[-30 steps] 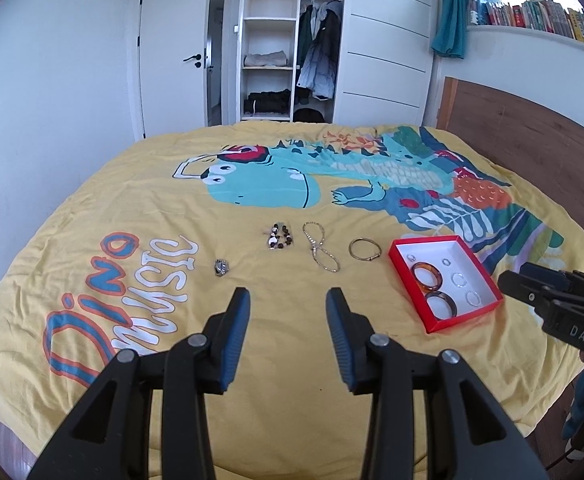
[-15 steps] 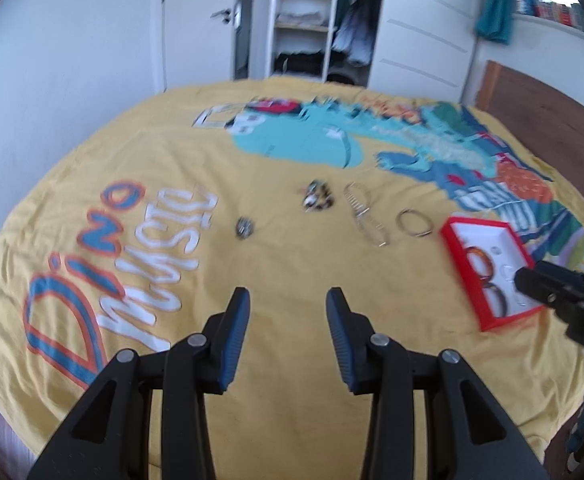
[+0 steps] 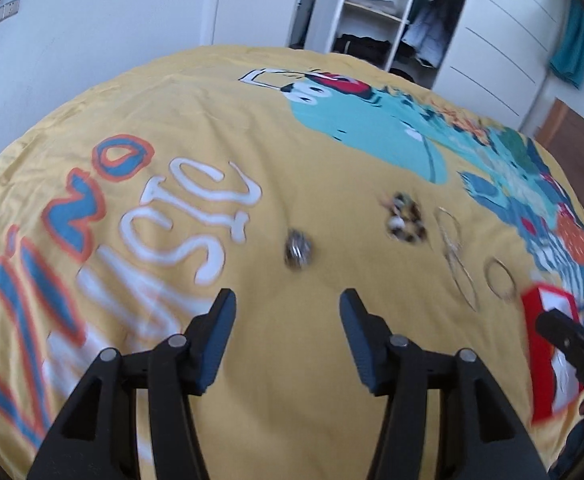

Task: Organize jewelry
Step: 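Grasp the silver watch with the left tool while the right tool grasps the rhinestone necklace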

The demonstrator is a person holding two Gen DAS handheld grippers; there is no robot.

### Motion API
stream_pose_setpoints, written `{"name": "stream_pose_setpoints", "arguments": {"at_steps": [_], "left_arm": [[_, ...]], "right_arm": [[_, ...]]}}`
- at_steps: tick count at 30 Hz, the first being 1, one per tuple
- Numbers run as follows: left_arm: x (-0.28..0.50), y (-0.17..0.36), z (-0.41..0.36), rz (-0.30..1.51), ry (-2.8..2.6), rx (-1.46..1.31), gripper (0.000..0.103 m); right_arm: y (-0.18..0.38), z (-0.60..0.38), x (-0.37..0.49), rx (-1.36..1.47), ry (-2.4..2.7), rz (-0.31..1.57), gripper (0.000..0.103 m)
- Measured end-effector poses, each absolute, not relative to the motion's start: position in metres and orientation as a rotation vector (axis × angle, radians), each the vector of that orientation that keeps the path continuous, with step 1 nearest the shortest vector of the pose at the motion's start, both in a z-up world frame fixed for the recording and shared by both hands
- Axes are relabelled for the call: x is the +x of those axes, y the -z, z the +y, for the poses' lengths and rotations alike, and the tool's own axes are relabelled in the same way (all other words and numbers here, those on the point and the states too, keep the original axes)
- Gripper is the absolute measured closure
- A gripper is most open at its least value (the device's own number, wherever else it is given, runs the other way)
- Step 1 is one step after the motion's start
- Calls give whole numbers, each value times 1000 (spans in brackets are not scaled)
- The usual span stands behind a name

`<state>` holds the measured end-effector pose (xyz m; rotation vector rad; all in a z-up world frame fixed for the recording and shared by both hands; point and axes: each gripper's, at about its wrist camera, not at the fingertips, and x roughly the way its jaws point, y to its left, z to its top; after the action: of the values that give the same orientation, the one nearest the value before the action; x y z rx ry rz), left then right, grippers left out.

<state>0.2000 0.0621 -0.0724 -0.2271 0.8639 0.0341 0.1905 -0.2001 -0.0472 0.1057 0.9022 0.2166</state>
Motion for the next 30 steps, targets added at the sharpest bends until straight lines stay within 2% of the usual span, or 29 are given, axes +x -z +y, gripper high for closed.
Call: {"name": "stream_pose_setpoints", "arguments": {"at_steps": [8,21,23,29,30], "left_arm": [[261,114,61,902,-38,-264,51],[278,141,62,939,-55,-288,52],[278,141,60,934,-59,-279,56],[280,144,65,933,-44,-308,82],[280,145,68,933,-41,-322,83]], "right_arm": [[76,-201,249,125,-219,912,52],[109,-193,285,126,-211,953,51],[112,-191,288,125,-209,959,51],[119,-186,299,112,-202,978,51],[121,-184,303,107,-201,986,51]]}}
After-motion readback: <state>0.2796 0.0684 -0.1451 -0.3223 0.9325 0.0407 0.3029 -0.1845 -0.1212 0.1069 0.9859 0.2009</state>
